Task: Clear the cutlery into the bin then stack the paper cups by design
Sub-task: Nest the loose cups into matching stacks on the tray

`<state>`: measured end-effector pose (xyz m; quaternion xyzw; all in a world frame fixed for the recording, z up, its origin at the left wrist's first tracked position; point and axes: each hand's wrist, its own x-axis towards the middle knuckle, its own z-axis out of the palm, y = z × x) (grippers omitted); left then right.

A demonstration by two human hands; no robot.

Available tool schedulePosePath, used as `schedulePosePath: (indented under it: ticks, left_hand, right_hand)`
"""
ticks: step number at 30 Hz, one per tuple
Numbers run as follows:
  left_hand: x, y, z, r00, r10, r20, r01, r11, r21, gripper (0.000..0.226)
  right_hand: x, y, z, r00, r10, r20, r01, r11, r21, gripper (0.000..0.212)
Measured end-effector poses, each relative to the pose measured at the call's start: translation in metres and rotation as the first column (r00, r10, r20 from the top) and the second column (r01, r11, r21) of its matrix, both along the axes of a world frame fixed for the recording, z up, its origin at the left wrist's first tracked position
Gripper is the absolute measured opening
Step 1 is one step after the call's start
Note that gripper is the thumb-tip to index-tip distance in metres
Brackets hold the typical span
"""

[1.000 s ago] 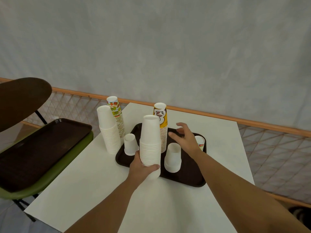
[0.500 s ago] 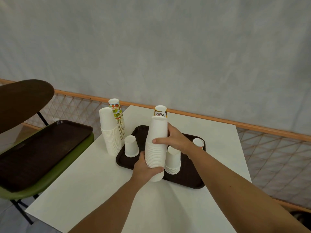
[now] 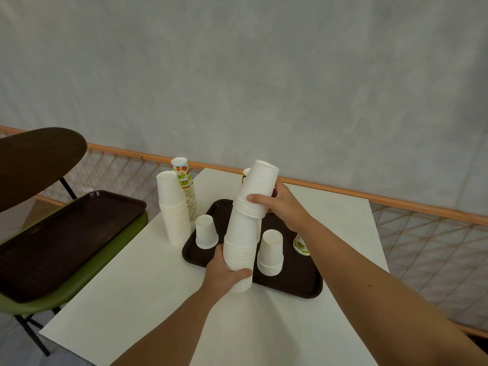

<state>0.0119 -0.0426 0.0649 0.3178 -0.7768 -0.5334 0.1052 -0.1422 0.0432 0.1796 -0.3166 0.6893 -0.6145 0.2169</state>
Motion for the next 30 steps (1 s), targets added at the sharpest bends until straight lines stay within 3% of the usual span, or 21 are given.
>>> schedulePosePath:
  ticks: [8, 14, 22, 30]
  left_hand:
    - [0.004, -0.002, -0.003, 1.0, 0.03, -0.006, -0.03, 0.999, 0.03, 0.092]
    - [0.002, -0.003, -0.004, 0.999, 0.041, -0.017, -0.04, 0.998, 0.052, 0.093]
    - [-0.002, -0.006, 0.001, 0.998, 0.052, -0.033, -0.05, 0.997, 0.055, 0.091]
    - [-0.002, -0.007, 0.005, 0.998, 0.052, -0.021, -0.051, 0.998, 0.032, 0.091]
  right_hand:
    - [-0.012, 0.012, 0.001, 0.981, -0.175, 0.084, 0.185, 0.974, -0.132, 0.061]
    - [-0.013, 0.023, -0.031, 0.957, -0.287, -0.042, 0.29, 0.954, 0.075, 0.072]
    - [-0.013, 0.027, -0.073, 0.961, -0.217, -0.171, 0.263, 0.905, 0.333, 0.079]
    - [-0.015, 0.038, -0.098, 0.985, -0.123, -0.121, 0.165, 0.873, 0.458, 0.078]
